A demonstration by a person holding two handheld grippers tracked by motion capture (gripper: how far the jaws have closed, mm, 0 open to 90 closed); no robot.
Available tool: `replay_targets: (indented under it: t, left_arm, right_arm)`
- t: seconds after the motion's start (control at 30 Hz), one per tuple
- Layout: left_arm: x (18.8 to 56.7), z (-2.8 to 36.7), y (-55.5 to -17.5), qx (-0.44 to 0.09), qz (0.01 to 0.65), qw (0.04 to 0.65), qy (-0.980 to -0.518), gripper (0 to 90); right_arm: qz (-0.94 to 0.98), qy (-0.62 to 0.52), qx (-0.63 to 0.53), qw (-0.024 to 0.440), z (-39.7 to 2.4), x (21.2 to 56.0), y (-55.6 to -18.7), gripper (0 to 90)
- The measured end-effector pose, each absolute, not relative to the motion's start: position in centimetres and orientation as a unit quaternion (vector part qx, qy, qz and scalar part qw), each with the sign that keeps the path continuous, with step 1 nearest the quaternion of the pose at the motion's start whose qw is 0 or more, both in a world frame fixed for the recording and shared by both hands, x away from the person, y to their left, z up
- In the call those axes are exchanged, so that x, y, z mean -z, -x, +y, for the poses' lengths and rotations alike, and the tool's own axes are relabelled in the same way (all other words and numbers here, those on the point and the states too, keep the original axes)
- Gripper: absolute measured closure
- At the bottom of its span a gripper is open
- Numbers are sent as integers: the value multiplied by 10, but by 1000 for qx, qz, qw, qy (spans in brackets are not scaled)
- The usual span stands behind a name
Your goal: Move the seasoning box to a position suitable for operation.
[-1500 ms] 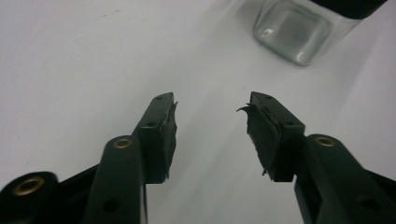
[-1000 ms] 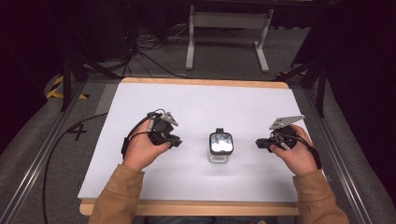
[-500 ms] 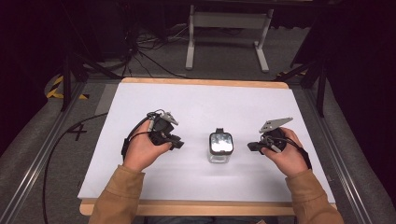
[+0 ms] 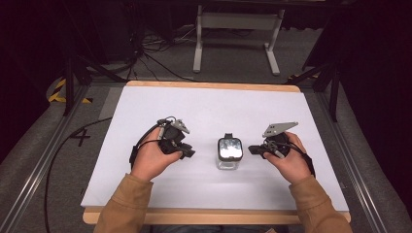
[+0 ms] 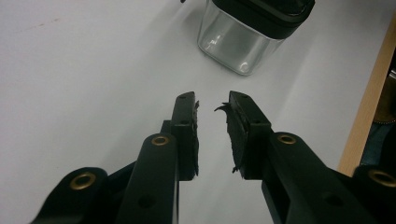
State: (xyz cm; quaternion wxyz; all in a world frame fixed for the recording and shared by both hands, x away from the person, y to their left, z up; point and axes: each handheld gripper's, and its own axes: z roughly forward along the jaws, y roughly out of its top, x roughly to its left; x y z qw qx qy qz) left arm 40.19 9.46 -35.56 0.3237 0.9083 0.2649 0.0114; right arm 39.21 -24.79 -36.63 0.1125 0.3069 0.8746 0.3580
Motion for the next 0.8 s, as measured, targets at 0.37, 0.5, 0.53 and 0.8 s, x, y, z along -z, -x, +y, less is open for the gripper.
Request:
replay_targets:
  t: [0.37, 0.5, 0.53, 0.8]
  left_arm:
    - [355, 95, -398, -10, 263, 321, -910, 706]
    - [354, 95, -397, -7, 262, 323, -909, 700]
    - [354, 94, -397, -8, 262, 326, -908, 696]
    - [353, 93, -397, -10, 252, 329, -910, 663]
  right_arm:
    - [868, -280, -401, 86, -236, 346, -404, 900]
    - [871, -276, -397, 86, -229, 342, -412, 900]
    - [872, -275, -396, 87, -228, 341, -414, 900]
    - [886, -254, -382, 76, -214, 335, -437, 899]
